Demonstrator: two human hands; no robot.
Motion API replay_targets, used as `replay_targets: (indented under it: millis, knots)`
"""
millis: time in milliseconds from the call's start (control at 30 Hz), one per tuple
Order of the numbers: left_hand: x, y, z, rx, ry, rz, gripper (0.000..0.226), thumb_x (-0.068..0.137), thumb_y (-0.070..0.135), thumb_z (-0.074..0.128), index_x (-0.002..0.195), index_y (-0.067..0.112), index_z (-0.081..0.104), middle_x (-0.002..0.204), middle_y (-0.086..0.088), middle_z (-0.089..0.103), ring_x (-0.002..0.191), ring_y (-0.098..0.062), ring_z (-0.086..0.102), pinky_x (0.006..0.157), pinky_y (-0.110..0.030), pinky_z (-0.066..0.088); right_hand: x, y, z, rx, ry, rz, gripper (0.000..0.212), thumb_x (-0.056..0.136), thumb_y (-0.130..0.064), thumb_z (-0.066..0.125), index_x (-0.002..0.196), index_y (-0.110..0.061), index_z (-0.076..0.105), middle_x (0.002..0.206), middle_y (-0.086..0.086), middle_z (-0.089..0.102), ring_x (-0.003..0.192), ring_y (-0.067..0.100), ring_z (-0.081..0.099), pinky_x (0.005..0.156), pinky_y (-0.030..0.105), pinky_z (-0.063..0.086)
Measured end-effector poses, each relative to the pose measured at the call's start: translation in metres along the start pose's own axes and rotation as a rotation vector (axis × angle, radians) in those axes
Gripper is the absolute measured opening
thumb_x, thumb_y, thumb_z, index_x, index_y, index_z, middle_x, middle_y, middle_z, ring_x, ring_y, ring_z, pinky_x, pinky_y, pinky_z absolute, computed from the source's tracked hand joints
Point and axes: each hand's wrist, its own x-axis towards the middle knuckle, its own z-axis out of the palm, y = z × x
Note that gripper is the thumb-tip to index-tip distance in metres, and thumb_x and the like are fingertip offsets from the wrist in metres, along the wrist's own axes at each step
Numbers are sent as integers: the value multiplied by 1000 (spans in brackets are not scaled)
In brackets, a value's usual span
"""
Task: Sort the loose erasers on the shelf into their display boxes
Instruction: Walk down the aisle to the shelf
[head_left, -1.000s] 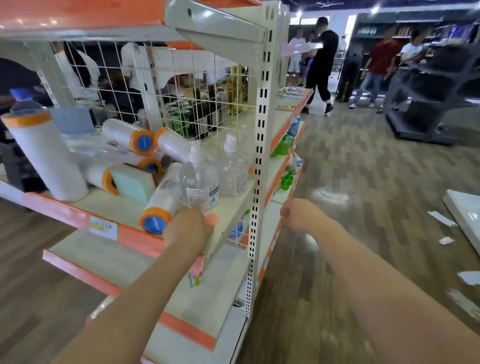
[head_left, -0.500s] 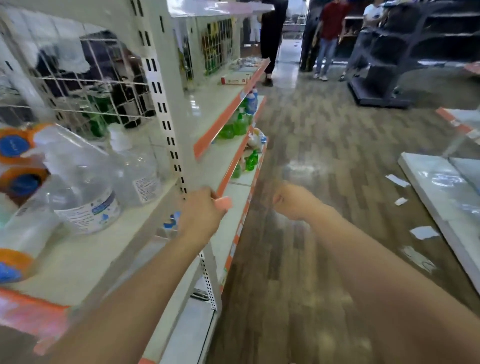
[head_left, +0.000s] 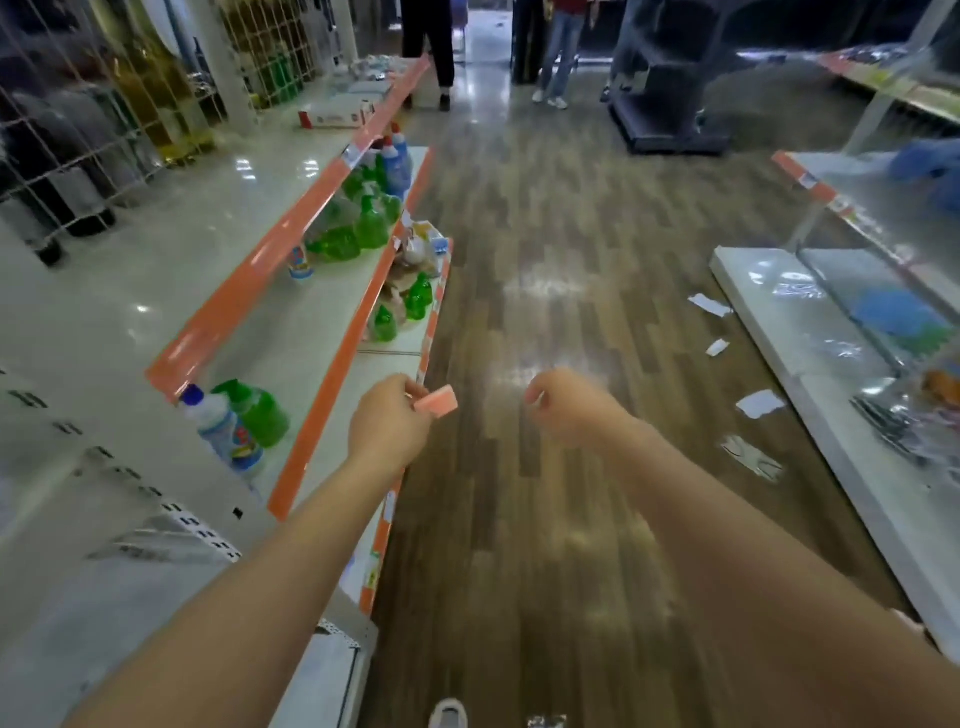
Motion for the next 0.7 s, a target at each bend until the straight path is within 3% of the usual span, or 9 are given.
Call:
replay_targets:
  millis: [67,133,400,600,700]
  knots:
    - [18,10,12,12,-21,22,29,88,16,61,117,13,59,113,-8,61,100,-25,59,80,-33,49,11,11,-6,9,8,18,23,87,-16,54,104,-7,66,104,11,66,98,29,62,87,35,51]
    - [42,20,26,32,-34,55,28,88,16,60,116,11,61,112,-10,63,100,-26,60,86,-38,51,29,27,-13,24,37,33,23,87,-15,54,104,-7,66,105,12,66,97,29,62,87,35,51]
    - [167,66,62,-20,-103,173,21,89,20,58,109,12,62,98,-1,61,87,-17,56,70,-28,45,135,73,-56,95,94,93,30,88,-17,52,116,-15,60,117,5,61,105,22,57,85,28,45]
    - [270,98,71,-88,-178,232,11,87,28,61,93,19,61,87,2,61,80,-12,56,63,-24,40,216,90,-99,127,49,88,29,93,-19,48,120,-14,57,109,1,59,74,8,49,54,15,40]
    - [309,110,77,-82,-182,225,8,86,26,62,88,18,59,79,4,59,74,-10,55,58,-23,40,256,100,-111,120,57,105,29,92,-19,48,120,-16,57,110,2,61,79,12,54,65,20,41]
